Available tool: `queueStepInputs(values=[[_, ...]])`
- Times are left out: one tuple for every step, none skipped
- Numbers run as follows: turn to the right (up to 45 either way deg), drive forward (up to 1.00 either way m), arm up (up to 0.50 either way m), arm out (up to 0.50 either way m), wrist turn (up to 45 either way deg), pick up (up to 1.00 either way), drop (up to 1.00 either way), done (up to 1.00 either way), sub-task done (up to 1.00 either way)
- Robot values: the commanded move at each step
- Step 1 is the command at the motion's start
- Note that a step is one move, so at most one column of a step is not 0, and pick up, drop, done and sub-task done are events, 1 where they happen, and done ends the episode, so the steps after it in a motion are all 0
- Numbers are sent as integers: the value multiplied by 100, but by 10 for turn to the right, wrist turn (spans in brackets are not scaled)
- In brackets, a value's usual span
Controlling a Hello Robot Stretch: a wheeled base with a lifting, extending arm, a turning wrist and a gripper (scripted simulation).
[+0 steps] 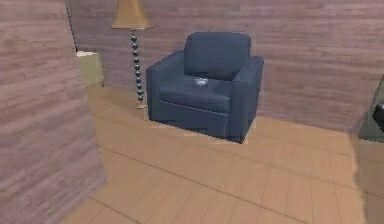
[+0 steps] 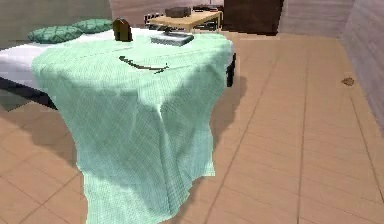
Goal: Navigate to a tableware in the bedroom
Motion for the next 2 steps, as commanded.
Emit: queueStepInputs(values=[[0,70,0,0,0,0,0,0,0],[210,0,0,0,0,0,0,0,0]])
